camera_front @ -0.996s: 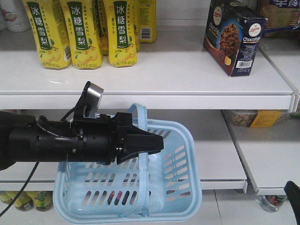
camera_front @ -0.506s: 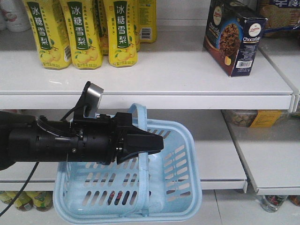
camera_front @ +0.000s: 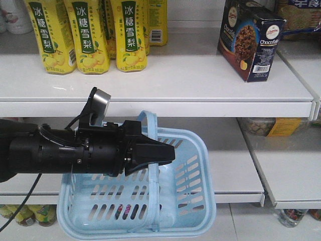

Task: Left arm holds basket, right arm returns cookies

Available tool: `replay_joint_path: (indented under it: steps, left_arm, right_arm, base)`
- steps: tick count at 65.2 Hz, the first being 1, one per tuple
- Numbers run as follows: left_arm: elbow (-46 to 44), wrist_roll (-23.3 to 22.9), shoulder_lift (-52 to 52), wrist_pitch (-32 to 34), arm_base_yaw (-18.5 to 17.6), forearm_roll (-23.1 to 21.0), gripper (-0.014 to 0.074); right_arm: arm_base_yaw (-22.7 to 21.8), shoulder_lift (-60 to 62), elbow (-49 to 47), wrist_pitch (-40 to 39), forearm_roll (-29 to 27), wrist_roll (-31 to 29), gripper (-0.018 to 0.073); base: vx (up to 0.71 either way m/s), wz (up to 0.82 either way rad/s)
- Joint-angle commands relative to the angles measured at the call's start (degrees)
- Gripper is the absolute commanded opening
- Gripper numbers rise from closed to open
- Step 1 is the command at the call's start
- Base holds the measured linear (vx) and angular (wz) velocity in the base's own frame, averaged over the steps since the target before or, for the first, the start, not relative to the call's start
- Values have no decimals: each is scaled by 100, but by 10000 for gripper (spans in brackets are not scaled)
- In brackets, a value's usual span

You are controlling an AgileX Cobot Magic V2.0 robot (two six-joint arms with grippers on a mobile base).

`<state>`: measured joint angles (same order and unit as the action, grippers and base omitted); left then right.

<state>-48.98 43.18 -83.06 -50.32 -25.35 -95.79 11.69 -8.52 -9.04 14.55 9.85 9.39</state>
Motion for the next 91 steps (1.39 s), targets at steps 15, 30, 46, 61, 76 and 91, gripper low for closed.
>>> replay_joint_path:
  steps: [15, 30, 46, 61, 76, 91]
  left_arm:
    - [-193, 63, 273, -262, -39, -573, -3]
    - [478, 63, 1522, 111, -39, 412, -3]
    - [1662, -83, 3538, 1438, -39, 2242, -3]
    - [2555, -2578, 5368, 2961, -34, 5186, -3]
    - [3474, -4665, 6729, 3878, -8, 8653, -3]
    - [4218, -4901, 7614, 4041, 854, 9617, -3]
  right_arm:
    - [-21, -52, -159, -457, 38, -28, -11]
    - [-21, -52, -159, -457, 38, -28, -11]
    - [-21, -52, -159, -457, 38, -28, -11]
    - [-21, -52, -159, -457, 38, -28, -11]
    - [-21, -52, -159, -457, 38, -28, -11]
    - [-21, -52, -159, -457, 38, -28, -11]
  base:
    - [0, 0]
    - [0, 0]
    - [0, 0]
    - [0, 0]
    - [0, 0]
    - [0, 0]
